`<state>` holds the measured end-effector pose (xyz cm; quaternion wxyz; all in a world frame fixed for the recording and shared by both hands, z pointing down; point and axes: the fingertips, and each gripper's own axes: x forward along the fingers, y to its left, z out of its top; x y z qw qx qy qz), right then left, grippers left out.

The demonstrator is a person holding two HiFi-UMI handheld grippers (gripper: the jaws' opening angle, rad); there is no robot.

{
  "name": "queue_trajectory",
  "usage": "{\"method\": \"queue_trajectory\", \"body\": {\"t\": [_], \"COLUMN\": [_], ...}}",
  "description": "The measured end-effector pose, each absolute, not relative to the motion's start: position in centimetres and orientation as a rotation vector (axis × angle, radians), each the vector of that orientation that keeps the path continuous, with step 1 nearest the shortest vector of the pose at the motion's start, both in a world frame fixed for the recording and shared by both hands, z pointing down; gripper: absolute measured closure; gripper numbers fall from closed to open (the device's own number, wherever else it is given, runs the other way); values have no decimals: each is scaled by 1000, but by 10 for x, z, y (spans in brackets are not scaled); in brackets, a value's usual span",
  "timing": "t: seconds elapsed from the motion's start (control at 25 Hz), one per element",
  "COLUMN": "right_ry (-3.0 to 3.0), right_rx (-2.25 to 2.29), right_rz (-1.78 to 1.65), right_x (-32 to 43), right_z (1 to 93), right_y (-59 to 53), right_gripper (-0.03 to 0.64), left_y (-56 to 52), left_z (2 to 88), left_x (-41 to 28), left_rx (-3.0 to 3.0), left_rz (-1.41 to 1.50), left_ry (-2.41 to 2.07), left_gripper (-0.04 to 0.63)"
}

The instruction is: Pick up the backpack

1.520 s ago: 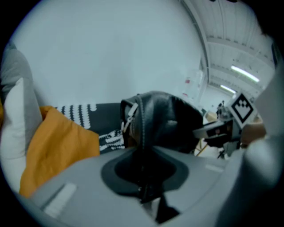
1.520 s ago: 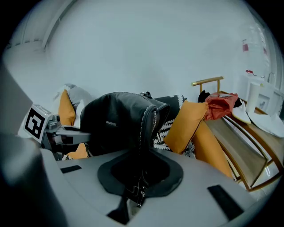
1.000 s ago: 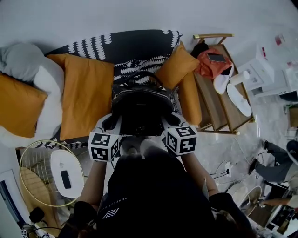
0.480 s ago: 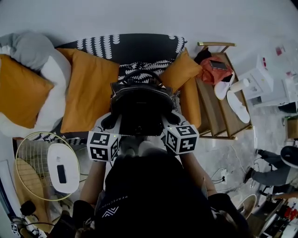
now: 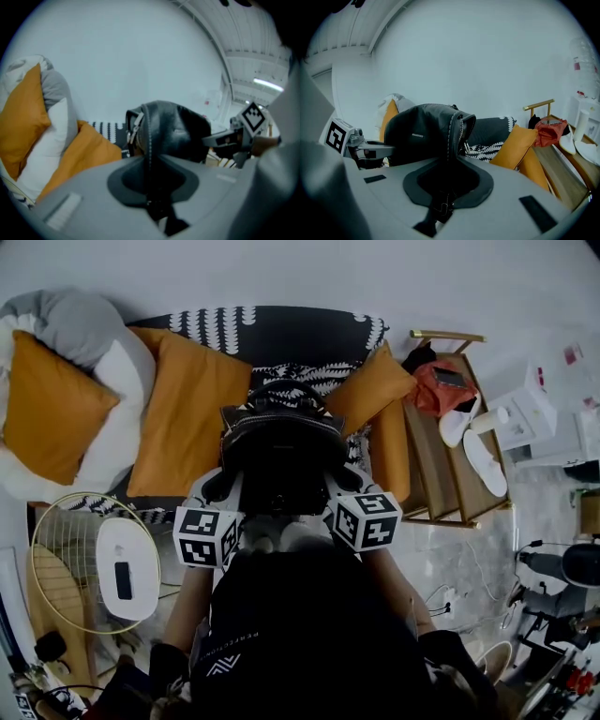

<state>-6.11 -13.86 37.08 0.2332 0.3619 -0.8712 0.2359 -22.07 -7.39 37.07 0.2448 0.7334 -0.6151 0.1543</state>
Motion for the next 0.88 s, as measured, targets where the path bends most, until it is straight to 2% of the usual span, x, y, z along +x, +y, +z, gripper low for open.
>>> {"method": "queue_trajectory", "body": {"t": [0.88], "right_ry": [-2379], "right_rx": [995], "right_rz": [700], "right_x": [-50], "right_z": [377], "right_y": [-145], "right_gripper": [588], "left_y": [-76], "left_z": [375], "left_x": [-208], "left_rx": [1982], "left_rz": [428], "left_ry": [-1675], "left_gripper": [538]}}
